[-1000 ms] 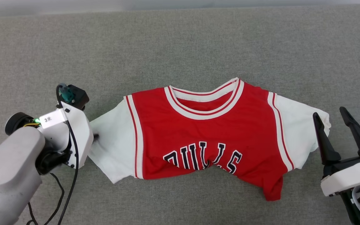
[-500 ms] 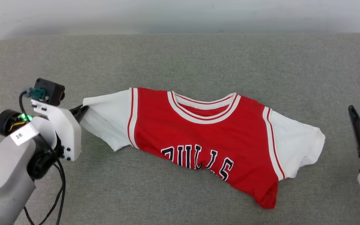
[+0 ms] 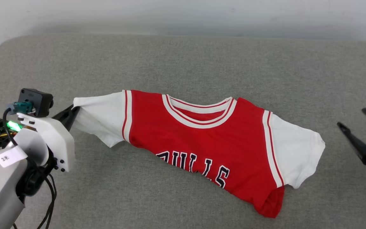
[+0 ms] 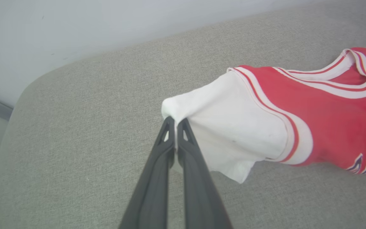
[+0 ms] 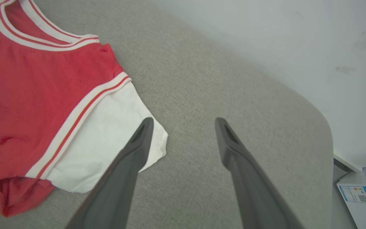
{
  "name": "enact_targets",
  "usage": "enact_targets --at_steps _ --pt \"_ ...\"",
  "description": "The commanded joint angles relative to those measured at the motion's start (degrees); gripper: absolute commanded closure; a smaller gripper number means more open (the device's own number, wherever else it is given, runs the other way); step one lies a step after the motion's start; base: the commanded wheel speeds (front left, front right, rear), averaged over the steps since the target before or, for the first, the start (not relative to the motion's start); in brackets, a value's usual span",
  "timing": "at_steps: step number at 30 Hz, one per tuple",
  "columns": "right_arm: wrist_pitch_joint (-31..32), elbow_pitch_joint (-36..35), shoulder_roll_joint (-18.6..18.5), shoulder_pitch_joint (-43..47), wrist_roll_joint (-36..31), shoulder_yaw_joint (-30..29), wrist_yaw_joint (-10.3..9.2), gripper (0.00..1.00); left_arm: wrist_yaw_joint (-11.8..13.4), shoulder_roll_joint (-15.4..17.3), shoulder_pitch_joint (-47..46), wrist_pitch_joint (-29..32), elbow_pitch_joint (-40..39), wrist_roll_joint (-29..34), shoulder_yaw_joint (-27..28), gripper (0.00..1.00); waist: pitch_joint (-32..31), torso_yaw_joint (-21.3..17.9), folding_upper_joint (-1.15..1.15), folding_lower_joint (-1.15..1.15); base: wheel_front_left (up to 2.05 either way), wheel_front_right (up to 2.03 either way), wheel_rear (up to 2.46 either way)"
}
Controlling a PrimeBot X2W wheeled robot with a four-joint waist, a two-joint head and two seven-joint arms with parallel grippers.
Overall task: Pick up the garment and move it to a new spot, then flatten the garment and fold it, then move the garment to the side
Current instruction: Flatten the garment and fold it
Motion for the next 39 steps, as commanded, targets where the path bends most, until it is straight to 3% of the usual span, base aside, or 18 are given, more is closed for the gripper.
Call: enact_targets --at_steps 1,5,10,19,27,28,29,39 --pt "3.1 0.1 -1.2 -1.7 2.2 1.6 -0.08 0.0 0.6 0.3 0.5 0.1 -1.1 0.4 0.3 1.0 0.5 0.5 0.0 0.0 0.0 0.0 0.0" --pt "13.4 1.8 -4.8 -5.4 7.5 7.2 -0.08 0.0 1.5 0.3 0.2 0.3 -4.1 0.9 0.0 1.0 2.1 1.6 0.0 0.0 0.0 0.0 0.0" --pt "19.7 6.2 -5.4 -10.3 10.3 11.9 -0.08 0.0 2.1 0.0 -1.1 0.1 -6.2 1.8 -0.1 1.0 4.4 2.7 0.0 0.0 0.0 0.0 0.0" --pt "19.2 16.7 -3.4 -15.7 10.2 19.7 -0.07 0.0 1.9 -1.6 -3.5 -0.9 -7.2 3.2 -0.7 1.0 8.5 4.3 0.0 0.0 0.0 0.0 0.0" --pt "16.7 21.9 -1.5 -14.3 12.6 29.3 0.21 0.0 1.4 -2.1 -3.4 -1.7 -5.9 3.6 -1.5 1.0 9.1 4.1 0.0 0.0 0.0 0.0 0.0" --pt "15.4 21.4 -1.5 -14.5 12.8 30.5 0.3 0.81 1.4 -2.1 -3.3 -1.7 -5.7 3.6 -1.5 1.0 8.9 4.0 0.0 0.0 0.0 0.0 0.0" --pt "13.9 21.3 -1.6 -15.1 13.1 30.9 0.3 1.0 1.3 -2.1 -3.1 -1.8 -5.5 3.5 -1.6 1.0 8.7 3.9 0.0 0.0 0.0 0.0 0.0" --pt "0.6 22.9 -3.4 -20.0 13.2 28.4 -0.09 1.0 1.2 -2.3 -2.3 -4.2 -5.3 3.8 -1.4 1.0 3.6 2.4 0.0 0.0 0.0 0.0 0.0"
